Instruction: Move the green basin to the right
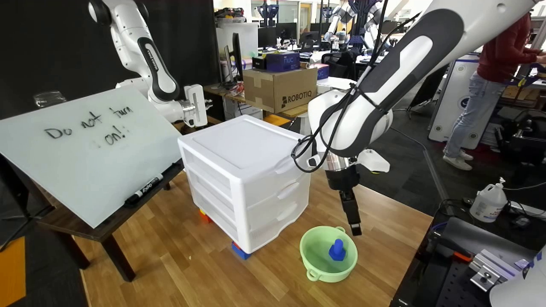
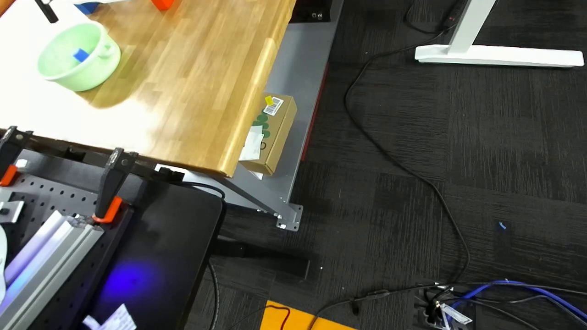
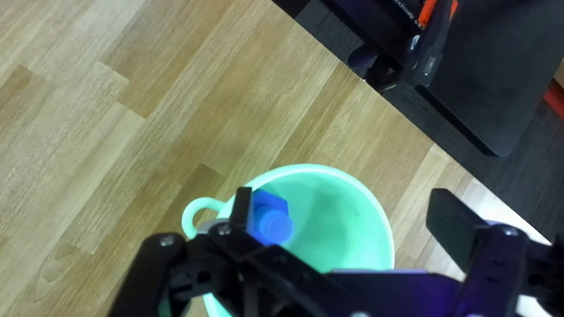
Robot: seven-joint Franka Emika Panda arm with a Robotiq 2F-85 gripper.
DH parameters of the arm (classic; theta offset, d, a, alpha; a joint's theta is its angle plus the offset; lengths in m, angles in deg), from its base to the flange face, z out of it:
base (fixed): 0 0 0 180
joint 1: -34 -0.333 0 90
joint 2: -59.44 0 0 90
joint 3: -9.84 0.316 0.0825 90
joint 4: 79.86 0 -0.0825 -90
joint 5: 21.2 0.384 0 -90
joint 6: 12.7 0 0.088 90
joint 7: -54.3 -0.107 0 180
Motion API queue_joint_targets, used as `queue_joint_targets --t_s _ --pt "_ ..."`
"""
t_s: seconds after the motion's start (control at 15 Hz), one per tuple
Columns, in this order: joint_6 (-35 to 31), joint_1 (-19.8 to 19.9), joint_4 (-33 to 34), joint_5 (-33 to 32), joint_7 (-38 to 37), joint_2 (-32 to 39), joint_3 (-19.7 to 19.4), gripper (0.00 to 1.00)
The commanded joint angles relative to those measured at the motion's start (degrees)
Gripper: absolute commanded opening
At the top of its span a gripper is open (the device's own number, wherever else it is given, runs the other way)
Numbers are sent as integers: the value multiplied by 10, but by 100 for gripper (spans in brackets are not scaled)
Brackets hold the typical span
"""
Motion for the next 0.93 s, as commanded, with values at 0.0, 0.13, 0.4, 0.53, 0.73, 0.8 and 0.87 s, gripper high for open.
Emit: queue_joint_targets --t_s 0.0,0.13,0.4,0.53,0.73,0.8,0.87 --pt "-5 18 -3 -4 -7 -1 16 100" --pt "-18 18 -9 -9 -31 -4 13 100" --pt "-59 25 -33 -9 -78 -7 11 100" --pt "-83 28 -47 -7 -90 -5 11 100" --pt "-123 33 -65 2 -97 0 12 100" --pt "-137 35 -71 4 -99 2 12 100" --pt "-149 37 -76 9 -98 3 13 100"
